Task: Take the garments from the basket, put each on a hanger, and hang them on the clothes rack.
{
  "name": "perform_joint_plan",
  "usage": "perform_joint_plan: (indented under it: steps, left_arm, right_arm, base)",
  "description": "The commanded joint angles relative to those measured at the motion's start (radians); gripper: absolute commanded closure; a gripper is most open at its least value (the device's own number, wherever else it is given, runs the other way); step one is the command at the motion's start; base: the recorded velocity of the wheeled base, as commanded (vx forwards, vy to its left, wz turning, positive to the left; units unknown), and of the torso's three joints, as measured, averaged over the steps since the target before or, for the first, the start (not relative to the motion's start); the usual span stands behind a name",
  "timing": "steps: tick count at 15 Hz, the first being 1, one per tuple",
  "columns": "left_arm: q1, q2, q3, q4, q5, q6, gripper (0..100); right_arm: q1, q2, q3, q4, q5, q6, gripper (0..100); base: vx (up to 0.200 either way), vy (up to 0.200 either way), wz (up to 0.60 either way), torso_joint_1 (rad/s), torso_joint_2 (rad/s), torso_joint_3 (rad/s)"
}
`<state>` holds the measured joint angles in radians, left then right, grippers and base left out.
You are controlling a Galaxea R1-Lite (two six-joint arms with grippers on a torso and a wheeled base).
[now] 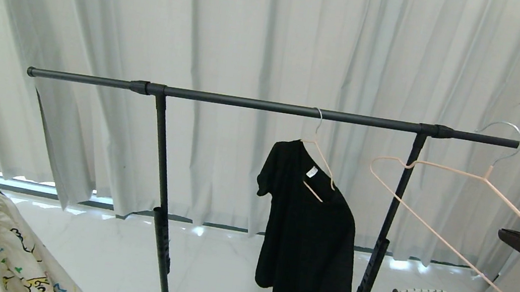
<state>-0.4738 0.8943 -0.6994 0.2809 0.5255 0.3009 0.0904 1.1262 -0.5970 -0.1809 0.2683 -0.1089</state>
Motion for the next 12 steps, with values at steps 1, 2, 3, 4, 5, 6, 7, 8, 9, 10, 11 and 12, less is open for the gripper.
perform_joint_plan:
  steps: [1,2,3,4,5,6,7,8,9,10,11,12]
  left_arm:
    - [0.0,0.0,0.0,0.0,0.001,0.0,100]
    - [0.0,0.0,0.0,0.0,0.001,0.0,100]
    - [0.0,0.0,0.0,0.0,0.001,0.0,100]
    - [0.0,0.0,0.0,0.0,0.001,0.0,100]
    - [0.0,0.0,0.0,0.0,0.001,0.0,100]
    - [0.0,0.0,0.0,0.0,0.001,0.0,100]
    - [-0.002,0.0,0.001,0.0,0.001,0.0,100]
    - [-0.002,0.002,0.006,0.0,0.001,0.0,100]
    - [-0.002,0.003,0.015,0.0,-0.001,0.0,100]
    - [-0.003,0.005,0.017,0.0,-0.001,0.0,100]
    - [-0.003,0.017,0.015,0.0,-0.001,-0.005,100]
    - [0.001,0.04,0.001,0.0,-0.001,-0.008,100]
  right_arm:
    - [0.029,-0.028,-0.001,0.003,0.002,0.0,100]
    - [0.061,-0.04,-0.001,0.001,0.005,0.005,100]
    - [0.094,-0.059,0.006,0.003,0.008,0.014,100]
    - [0.13,-0.077,0.019,0.001,0.008,0.029,100]
    - [0.157,-0.091,0.023,0.001,0.008,0.045,100]
    - [0.195,-0.106,0.031,0.001,0.008,0.066,100]
    - [0.23,-0.115,0.033,0.003,0.008,0.078,100]
    - [0.265,-0.115,0.033,0.001,0.008,0.091,100]
    - [0.31,-0.114,0.034,0.003,0.009,0.106,100]
    - [0.345,-0.112,0.034,0.001,0.008,0.117,100]
    - [0.434,-0.103,0.039,0.001,0.008,0.144,100]
    - [0.508,-0.098,0.048,0.001,0.008,0.164,100]
  base:
    - [-0.2,0.0,0.0,-0.002,0.0,-0.002]
    - [-0.2,0.0,0.0,-0.002,0.0,0.002]
    - [-0.2,0.0,0.0,-0.002,0.0,0.002]
    - [-0.2,0.0,0.0,-0.002,0.0,0.007]
    - [-0.2,0.0,0.0,0.002,0.0,-0.002]
    - [-0.2,0.0,0.0,0.002,0.0,0.007]
    - [0.0,0.0,0.0,0.0,0.0,0.0]
    - [0.0,0.0,0.0,0.0,0.0,0.0]
    - [0.0,0.0,0.0,0.0,0.0,0.0]
    - [0.0,0.0,0.0,0.0,0.0,0.0]
    - [0.0,0.0,0.0,0.0,0.0,0.0]
    - [0.0,0.0,0.0,0.0,0.0,0.0]
